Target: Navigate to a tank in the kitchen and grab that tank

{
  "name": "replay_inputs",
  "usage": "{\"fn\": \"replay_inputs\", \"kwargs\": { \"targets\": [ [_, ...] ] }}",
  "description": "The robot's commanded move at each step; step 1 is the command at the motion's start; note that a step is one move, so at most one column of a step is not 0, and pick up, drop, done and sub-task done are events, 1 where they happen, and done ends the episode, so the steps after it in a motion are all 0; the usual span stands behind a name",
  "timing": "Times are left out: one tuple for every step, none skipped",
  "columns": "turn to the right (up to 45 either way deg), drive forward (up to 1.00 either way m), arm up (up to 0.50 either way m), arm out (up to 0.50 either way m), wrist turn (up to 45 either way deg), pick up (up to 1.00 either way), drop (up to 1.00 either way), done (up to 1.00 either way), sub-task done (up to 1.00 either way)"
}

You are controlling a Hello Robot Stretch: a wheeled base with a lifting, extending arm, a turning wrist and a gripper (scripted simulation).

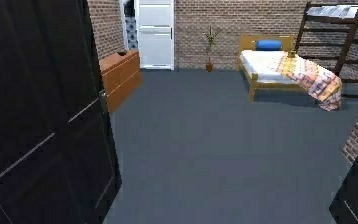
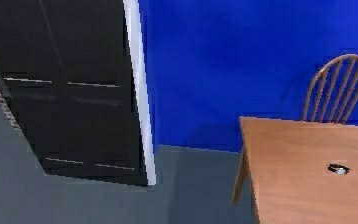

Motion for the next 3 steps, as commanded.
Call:
{"fn": "replay_inputs", "kwargs": {
  "targets": [
    [0.0, 0.1, 0.0, 0.0, 0.0, 0.0, 0.0, 0.0, 0.0],
    [0.0, 1.0, 0.0, 0.0, 0.0, 0.0, 0.0, 0.0, 0.0],
    [0.0, 0.4, 0.0, 0.0, 0.0, 0.0, 0.0, 0.0, 0.0]
  ]
}}
